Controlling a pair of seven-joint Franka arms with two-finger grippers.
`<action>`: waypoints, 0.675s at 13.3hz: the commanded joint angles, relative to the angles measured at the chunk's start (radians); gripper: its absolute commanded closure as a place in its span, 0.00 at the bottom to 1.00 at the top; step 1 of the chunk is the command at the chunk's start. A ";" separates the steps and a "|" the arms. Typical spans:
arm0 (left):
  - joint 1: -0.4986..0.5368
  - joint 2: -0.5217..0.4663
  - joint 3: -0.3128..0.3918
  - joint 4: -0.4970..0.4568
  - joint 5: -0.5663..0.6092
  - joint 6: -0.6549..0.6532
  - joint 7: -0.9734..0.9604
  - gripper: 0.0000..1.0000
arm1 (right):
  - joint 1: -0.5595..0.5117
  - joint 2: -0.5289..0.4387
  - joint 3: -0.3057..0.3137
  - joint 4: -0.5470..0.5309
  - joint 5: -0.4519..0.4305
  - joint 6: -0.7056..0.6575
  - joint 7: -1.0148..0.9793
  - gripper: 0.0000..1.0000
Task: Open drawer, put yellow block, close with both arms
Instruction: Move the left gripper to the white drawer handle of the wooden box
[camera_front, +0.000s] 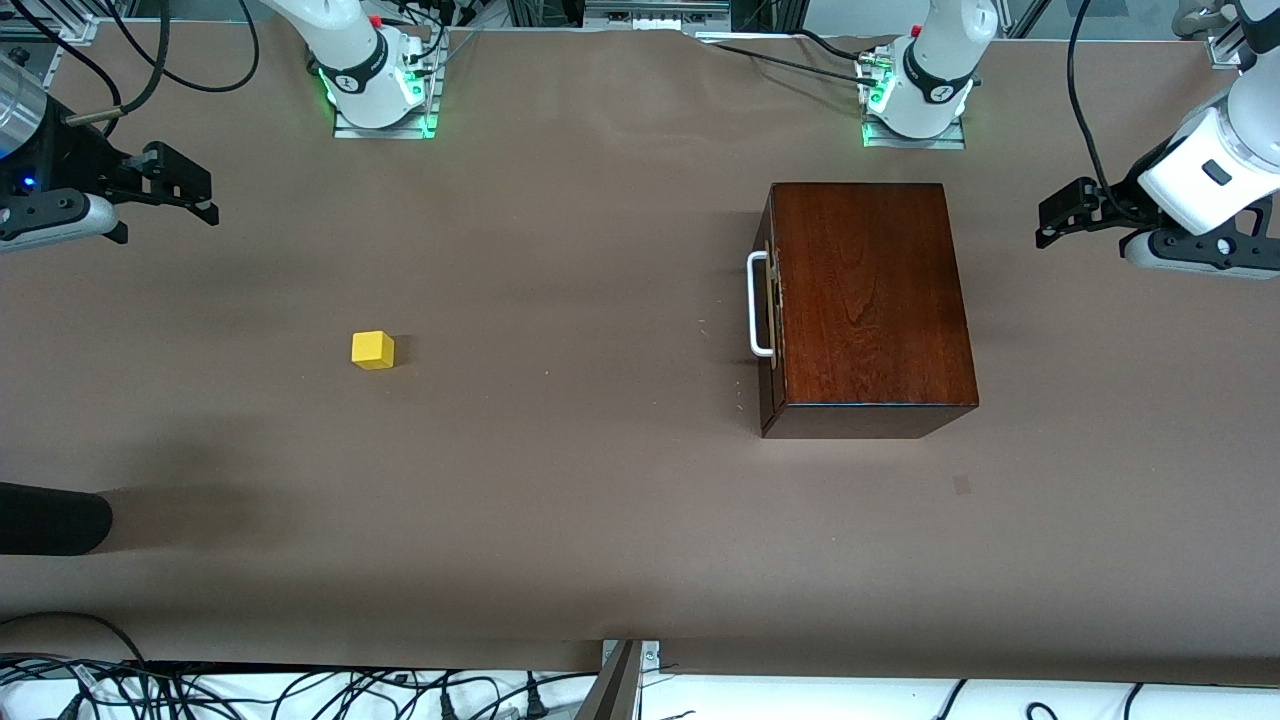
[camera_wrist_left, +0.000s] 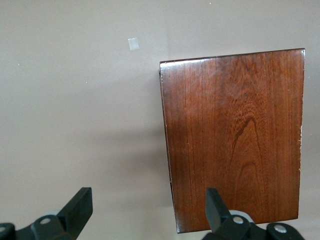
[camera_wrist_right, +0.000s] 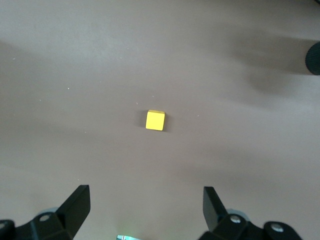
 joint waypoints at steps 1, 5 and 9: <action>0.003 0.015 -0.006 0.037 -0.003 -0.028 -0.002 0.00 | -0.005 0.005 0.000 0.019 0.021 -0.009 -0.012 0.00; -0.010 0.027 -0.052 0.071 -0.015 -0.166 -0.001 0.00 | -0.007 0.005 0.000 0.019 0.021 -0.009 -0.012 0.00; -0.014 0.053 -0.250 0.094 -0.022 -0.215 -0.010 0.00 | -0.007 0.005 0.000 0.021 0.021 -0.009 -0.012 0.00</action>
